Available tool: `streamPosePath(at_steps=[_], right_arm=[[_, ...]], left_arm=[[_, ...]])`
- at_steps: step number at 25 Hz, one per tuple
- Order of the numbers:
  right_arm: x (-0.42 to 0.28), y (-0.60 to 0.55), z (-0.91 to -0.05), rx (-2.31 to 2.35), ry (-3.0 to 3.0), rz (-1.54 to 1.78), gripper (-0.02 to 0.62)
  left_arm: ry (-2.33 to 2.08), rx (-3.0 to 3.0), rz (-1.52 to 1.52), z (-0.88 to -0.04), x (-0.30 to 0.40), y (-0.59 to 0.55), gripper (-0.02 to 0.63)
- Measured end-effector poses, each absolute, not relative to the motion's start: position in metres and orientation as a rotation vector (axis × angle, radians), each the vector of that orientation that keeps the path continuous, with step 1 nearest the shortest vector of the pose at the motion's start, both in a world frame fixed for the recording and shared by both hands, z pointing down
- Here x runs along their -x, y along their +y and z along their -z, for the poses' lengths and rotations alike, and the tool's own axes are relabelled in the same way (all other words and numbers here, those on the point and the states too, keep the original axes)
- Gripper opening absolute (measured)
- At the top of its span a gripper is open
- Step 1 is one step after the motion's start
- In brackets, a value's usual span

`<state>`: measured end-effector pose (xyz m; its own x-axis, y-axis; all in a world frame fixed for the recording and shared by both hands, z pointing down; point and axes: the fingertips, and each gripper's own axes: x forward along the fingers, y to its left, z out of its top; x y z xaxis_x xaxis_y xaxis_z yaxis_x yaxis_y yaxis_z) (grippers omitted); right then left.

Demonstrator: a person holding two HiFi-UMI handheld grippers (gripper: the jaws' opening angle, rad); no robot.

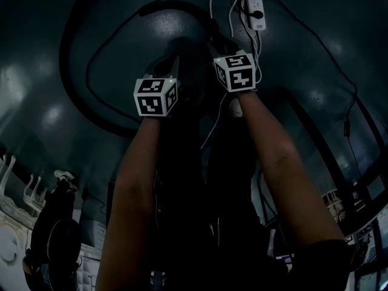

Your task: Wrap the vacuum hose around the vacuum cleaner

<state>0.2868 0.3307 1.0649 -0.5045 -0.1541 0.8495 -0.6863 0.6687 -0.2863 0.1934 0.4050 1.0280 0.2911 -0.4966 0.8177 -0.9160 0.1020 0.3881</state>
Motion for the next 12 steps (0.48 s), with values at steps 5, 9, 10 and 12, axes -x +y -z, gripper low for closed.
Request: streamPosePath(at_steps=[5,9,10,12], right_arm=[[-0.281,0.326,-1.098,-0.642,-2.019,-0.761,0.166],[-0.277,0.320,-1.115,-0.642,-2.002,-0.720,0.201],[-0.275,0.318,-1.120,-0.640,-2.000,-0.720,0.220],[-0.269,0.316,-1.130,-0.631,-1.999,-0.720,0.249]], left_arm=[[-1.351,-1.572,-0.552,-1.056,-0.189,0.387,0.008],[-1.354,-1.575,-0.566,-1.068,-0.184,0.379,0.008],[-1.353,-1.574,-0.567,-1.071,-0.182,0.378,0.009],[-1.351,-1.574,-0.568,-1.078,-0.180,0.377,0.011]])
